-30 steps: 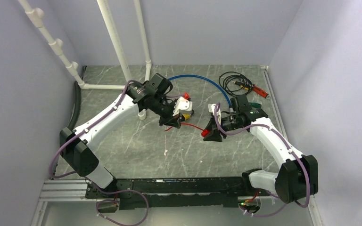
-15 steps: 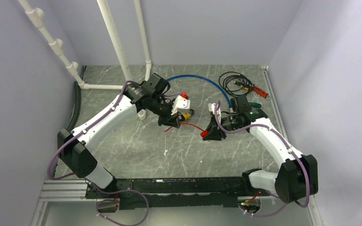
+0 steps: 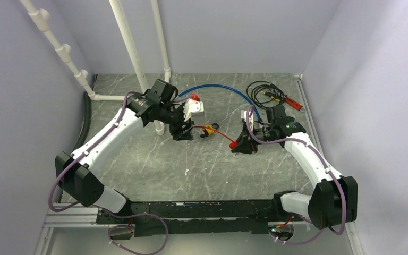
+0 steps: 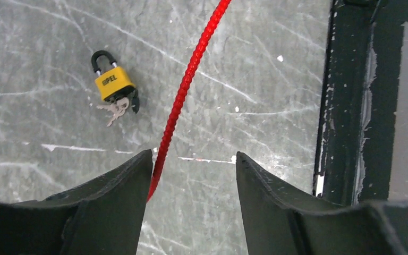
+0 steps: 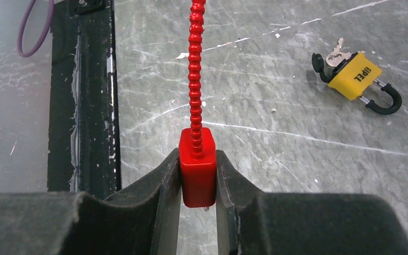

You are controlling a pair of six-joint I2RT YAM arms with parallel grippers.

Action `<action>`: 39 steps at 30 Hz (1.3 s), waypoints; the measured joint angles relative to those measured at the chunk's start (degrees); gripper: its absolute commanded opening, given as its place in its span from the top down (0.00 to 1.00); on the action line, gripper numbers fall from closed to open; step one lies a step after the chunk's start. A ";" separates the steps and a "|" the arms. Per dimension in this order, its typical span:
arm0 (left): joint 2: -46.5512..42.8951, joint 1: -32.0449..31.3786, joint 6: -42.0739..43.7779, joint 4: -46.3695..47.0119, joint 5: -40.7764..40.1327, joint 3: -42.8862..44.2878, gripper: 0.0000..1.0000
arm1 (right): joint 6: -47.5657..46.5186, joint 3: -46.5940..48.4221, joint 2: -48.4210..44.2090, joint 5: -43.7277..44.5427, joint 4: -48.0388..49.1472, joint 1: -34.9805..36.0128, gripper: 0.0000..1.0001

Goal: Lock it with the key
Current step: Pick up the lock from the center of the board.

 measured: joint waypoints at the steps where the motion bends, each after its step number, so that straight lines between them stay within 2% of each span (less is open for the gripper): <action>1: -0.28 0.04 0.42 -0.09 -1.05 0.00 0.36 | -0.02 0.07 0.00 0.24 -0.13 0.02 1.00; 13: -0.83 -0.11 6.95 -1.05 -9.55 0.87 0.45 | -0.28 1.03 0.09 1.27 -1.95 0.02 1.00; 19: -0.24 -0.37 8.57 1.05 -13.79 0.52 0.44 | -1.36 1.25 0.09 1.27 -3.72 0.02 1.00; 25: 0.79 -0.39 9.92 2.99 -14.43 0.11 0.43 | -1.95 1.40 0.09 1.20 -4.52 0.02 1.00; 30: 1.64 -0.48 10.71 3.61 -14.34 -1.03 0.47 | -2.05 1.42 0.09 1.20 -4.63 0.02 1.00; 35: 2.27 -0.52 10.97 4.28 -14.27 -1.75 0.59 | -2.25 1.40 0.09 1.20 -4.70 0.02 1.00; 39: 2.27 -0.52 11.13 5.01 -14.21 -2.56 0.55 | -2.49 1.40 0.09 1.14 -5.25 0.02 1.00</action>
